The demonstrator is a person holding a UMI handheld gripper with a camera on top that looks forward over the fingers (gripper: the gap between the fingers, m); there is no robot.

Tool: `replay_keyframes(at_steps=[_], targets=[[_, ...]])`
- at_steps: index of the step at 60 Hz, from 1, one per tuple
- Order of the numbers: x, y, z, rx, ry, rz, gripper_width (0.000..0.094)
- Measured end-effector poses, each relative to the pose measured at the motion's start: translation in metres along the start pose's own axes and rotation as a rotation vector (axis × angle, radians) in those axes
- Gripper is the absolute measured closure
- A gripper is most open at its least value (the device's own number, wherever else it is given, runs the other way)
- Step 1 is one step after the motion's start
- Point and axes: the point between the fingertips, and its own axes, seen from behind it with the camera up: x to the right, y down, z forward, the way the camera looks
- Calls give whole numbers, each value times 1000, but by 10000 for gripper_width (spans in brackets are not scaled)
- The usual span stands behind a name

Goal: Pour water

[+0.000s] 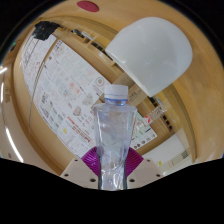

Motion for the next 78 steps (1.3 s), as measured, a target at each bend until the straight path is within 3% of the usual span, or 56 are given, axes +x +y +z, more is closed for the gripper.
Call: replay_keyframes(at_steps=[11, 18, 22, 26, 37, 50, 62, 73, 78], targets=[[-13, 24, 6, -97, 82, -162, 669], [-34, 50, 28, -228, 177, -655, 669], [-58, 39, 23, -288, 200, -1022, 667], [-88, 38, 39, -277, 222, -1349, 667], [-169, -47, 46, -204, 294, -1967, 667], [-176, -188, 5, -110, 597, -2280, 667], [-141, -295, -40, -123, 833, -2268, 666], [-108, -348, -68, -163, 911, -2226, 656], [-110, -345, -68, -136, 858, -2236, 647]])
